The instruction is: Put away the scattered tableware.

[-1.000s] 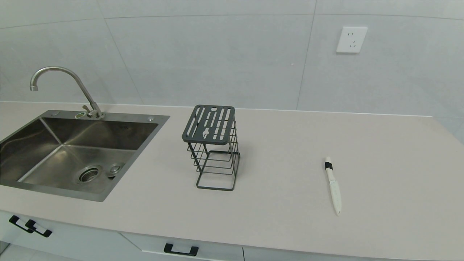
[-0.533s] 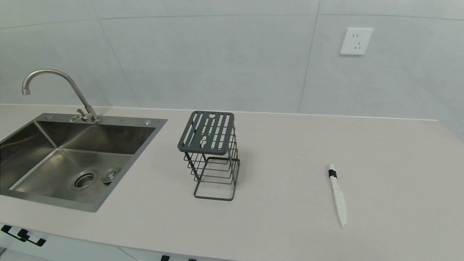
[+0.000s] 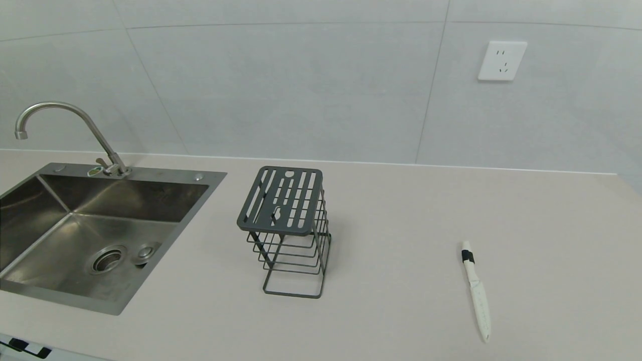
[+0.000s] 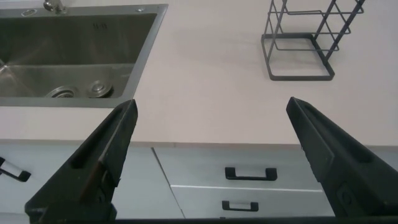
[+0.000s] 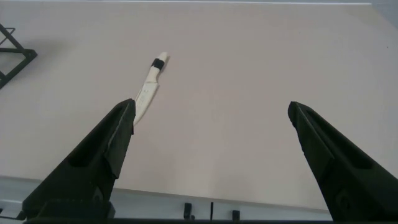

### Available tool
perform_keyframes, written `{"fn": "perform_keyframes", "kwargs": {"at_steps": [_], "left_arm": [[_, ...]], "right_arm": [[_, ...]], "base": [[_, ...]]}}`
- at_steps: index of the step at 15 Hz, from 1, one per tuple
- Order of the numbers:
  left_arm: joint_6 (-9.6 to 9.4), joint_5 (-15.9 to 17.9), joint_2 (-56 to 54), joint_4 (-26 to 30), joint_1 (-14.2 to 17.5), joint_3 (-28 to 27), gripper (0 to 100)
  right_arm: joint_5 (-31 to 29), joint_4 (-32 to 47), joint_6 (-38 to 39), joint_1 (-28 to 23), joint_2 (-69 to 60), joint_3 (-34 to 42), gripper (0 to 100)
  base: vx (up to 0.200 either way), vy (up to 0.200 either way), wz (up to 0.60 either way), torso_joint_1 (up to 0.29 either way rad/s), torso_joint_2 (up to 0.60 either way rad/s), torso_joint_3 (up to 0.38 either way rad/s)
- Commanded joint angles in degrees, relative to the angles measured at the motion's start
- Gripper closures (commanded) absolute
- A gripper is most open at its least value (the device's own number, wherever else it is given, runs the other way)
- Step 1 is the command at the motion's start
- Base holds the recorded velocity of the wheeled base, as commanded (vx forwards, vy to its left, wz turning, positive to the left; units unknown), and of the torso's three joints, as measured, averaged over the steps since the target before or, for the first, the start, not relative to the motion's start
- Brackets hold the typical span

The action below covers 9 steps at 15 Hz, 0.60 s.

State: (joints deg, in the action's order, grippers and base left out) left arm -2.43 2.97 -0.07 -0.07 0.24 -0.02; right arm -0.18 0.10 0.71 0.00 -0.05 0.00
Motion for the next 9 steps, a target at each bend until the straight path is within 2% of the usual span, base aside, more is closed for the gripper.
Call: {"fn": "perform_keyframes", "kwargs": {"at_steps": [1,5,6,7,9], "left_arm": [[0.05,0.0,0.1,0.0,0.0,-0.1,0],[-0.12,-0.1,0.1,0.0,0.0,0.0,0],[-1.0,0.0,0.1,0.0,0.0,0.0,0],[-0.91,0.0,0.1,-0.1,0.0,0.0,0],[0.49,0.0,0.1,0.0,0.0,-0.1,0]], "right_arm": [[0.0,0.0,0.0,0.0,0.0,0.0,0],[0.0,0.0,0.0,0.0,0.0,0.0,0],[0.0,0.0,-0.2,0.0,0.0,0.0,0],[0.1,0.0,-0.3,0.0,0.0,0.0,0],[0.1,0.0,-0.3,0.0,0.0,0.0,0]], "base": [[0.0,0.0,0.0,0.0,0.0,0.0],[0.0,0.0,0.0,0.0,0.0,0.0],[0.0,0.0,0.0,0.0,0.0,0.0],[0.0,0.0,0.0,0.0,0.0,0.0],[0.0,0.0,0.0,0.0,0.0,0.0]]}}
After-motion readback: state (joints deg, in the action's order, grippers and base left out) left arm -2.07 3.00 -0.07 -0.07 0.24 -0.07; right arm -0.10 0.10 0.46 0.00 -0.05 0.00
